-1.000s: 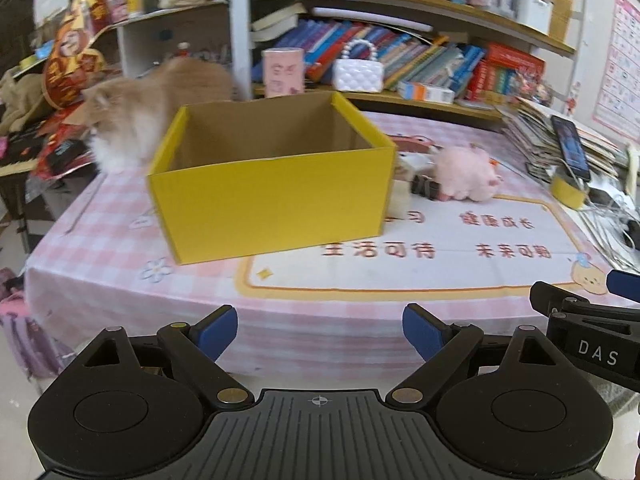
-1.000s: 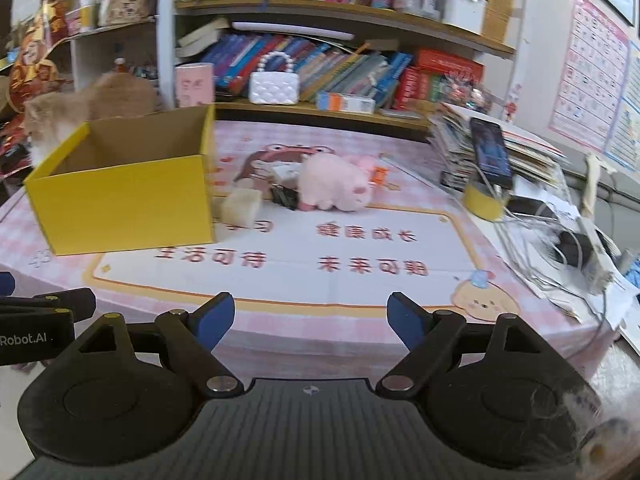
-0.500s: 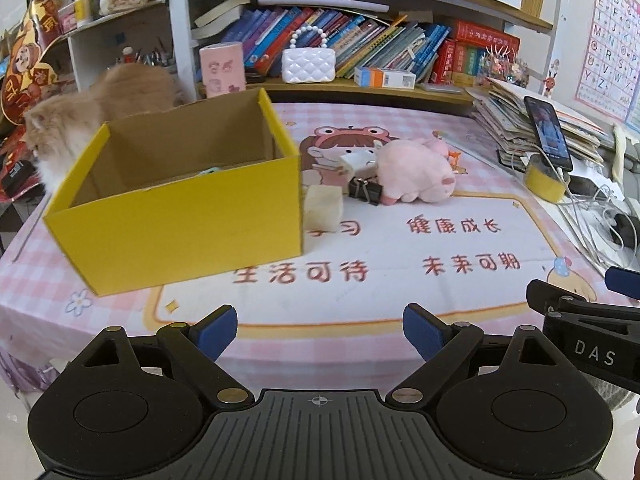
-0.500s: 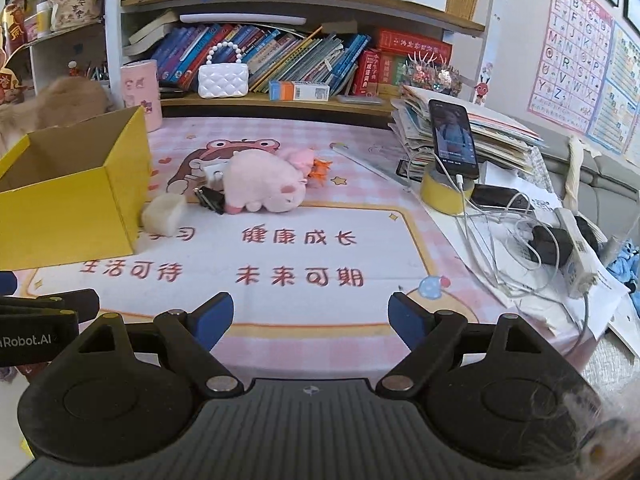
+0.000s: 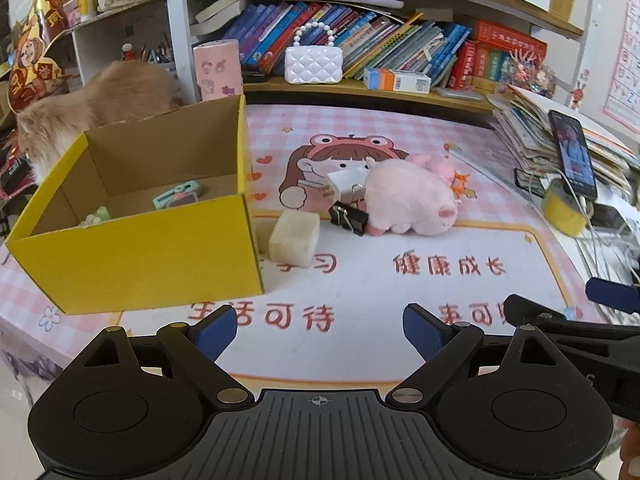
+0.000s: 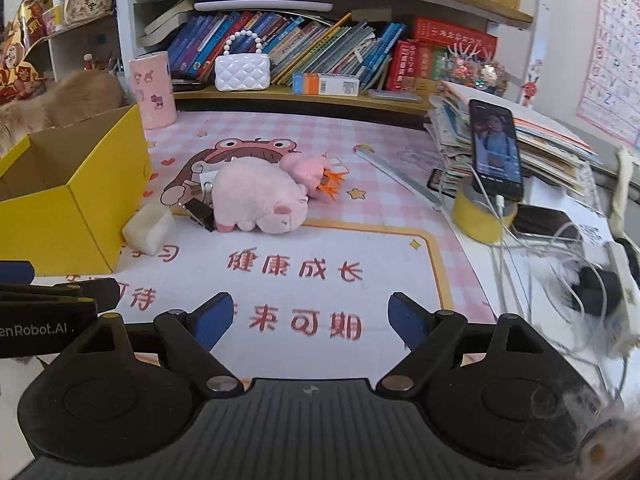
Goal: Organize objects
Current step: 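Move both grippers back toward the pink pig plush, then grasp the pink pig plush with the left gripper while the right gripper grasps the pink chick toy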
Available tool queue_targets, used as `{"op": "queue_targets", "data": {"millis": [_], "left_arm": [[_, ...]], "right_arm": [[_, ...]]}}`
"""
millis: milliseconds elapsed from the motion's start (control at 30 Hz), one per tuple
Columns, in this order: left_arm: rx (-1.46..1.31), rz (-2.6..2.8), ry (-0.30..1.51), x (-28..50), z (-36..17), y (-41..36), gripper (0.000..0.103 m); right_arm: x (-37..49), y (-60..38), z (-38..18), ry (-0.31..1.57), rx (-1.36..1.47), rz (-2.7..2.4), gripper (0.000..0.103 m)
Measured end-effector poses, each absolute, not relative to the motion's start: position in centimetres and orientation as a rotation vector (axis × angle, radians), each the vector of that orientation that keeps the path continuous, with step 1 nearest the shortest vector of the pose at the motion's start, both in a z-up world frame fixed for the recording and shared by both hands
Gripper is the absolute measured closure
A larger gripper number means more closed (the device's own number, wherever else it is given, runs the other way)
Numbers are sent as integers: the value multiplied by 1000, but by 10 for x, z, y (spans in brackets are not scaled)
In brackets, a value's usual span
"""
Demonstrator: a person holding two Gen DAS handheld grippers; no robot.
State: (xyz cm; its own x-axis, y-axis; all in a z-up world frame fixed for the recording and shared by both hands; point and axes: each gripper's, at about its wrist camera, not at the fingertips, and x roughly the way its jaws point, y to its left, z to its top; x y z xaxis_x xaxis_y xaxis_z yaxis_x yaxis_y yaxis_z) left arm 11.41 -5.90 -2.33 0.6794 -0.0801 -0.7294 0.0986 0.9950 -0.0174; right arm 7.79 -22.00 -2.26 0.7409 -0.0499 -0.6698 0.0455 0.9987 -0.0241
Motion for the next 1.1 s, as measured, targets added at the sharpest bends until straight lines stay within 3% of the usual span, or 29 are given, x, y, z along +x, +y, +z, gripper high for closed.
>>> {"op": "queue_targets", "data": {"millis": [833,1100], "left_arm": [[-35,-15,784,196,-10,-124,11],[28,-48,785,248,-32,-148,9]], "right_arm": [[165,-302,-17,705,84,-4,21],[188,-323,-27,723,97,-56,21]]}}
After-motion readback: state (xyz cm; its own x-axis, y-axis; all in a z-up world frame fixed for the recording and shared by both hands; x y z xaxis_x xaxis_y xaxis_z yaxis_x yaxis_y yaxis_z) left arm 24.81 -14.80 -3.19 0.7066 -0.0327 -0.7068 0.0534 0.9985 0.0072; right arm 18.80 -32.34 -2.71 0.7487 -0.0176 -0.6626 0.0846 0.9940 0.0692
